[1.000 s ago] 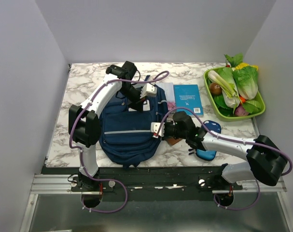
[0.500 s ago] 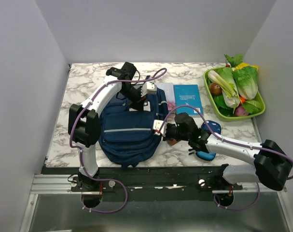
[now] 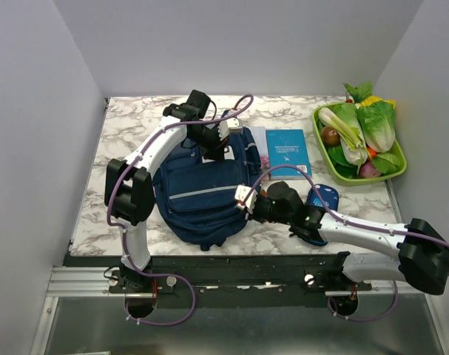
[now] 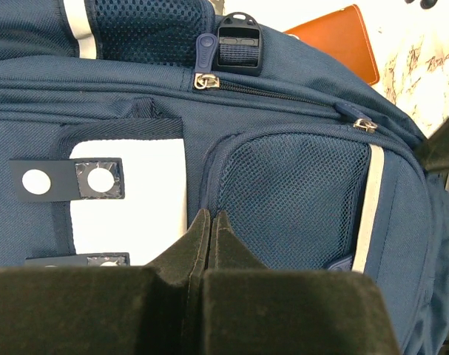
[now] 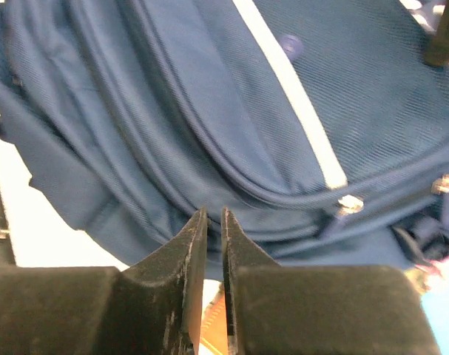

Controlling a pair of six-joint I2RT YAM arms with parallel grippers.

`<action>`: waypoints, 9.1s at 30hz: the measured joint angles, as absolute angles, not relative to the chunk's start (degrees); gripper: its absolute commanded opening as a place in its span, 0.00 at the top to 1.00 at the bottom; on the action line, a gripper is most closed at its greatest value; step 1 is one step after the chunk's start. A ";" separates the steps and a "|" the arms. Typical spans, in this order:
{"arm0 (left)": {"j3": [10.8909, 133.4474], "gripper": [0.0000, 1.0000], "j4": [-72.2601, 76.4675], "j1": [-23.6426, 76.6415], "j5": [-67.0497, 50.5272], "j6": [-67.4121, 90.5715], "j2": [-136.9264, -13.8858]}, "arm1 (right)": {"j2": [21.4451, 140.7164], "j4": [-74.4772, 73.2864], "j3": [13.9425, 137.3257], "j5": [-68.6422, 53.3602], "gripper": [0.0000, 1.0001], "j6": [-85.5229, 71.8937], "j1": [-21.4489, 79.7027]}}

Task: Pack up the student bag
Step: Unzip the student bag at the center of the board.

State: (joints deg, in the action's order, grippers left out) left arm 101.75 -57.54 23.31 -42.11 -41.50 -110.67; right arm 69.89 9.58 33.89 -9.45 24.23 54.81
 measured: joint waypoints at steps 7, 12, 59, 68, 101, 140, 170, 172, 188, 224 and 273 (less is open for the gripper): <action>101.75 1.00 -59.61 23.31 -42.50 -45.95 -110.67 | 65.89 12.01 31.00 -0.25 0.50 25.74 52.69; 102.06 1.00 -63.40 23.31 -43.16 -51.48 -110.67 | 64.71 13.45 30.52 -2.83 0.50 26.59 47.55; 102.41 1.00 -68.18 22.90 -43.05 -56.77 -110.67 | 79.00 25.17 33.15 -28.53 0.56 22.46 38.52; 102.41 1.00 -68.38 22.94 -43.05 -56.75 -110.67 | 81.14 25.32 33.69 -32.34 0.64 21.74 38.52; 103.02 1.00 -52.29 22.83 -35.33 -26.39 -113.19 | 76.25 2.42 41.85 -11.97 0.99 9.80 45.84; 104.95 0.99 -20.58 23.70 -27.99 18.96 -116.36 | 101.16 -6.09 71.33 3.36 0.99 -12.23 67.46; 102.91 0.69 -71.81 -9.76 -40.82 -82.08 -115.37 | 97.12 -11.35 66.24 5.06 0.99 -23.83 51.70; 93.54 0.69 -68.14 -8.58 -40.88 -83.15 -111.66 | 98.30 -12.71 68.14 5.04 0.99 -22.92 50.46; 73.58 0.67 -41.08 1.74 -42.26 -76.69 -100.44 | 100.86 -17.15 71.83 6.24 0.99 -20.69 46.59; 73.45 0.67 -56.93 3.66 -61.47 -75.35 -99.26 | 107.13 -13.04 77.67 5.78 0.99 -25.52 57.43; 72.40 0.69 -59.72 4.75 -47.88 -83.72 -100.29 | 109.84 -8.49 77.71 -1.04 0.99 -27.35 57.28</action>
State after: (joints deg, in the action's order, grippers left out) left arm 72.40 -59.72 4.75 -47.88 -83.72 -100.29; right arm 109.84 -8.49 77.71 -1.04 -27.35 57.28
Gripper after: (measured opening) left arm 0.316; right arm 0.020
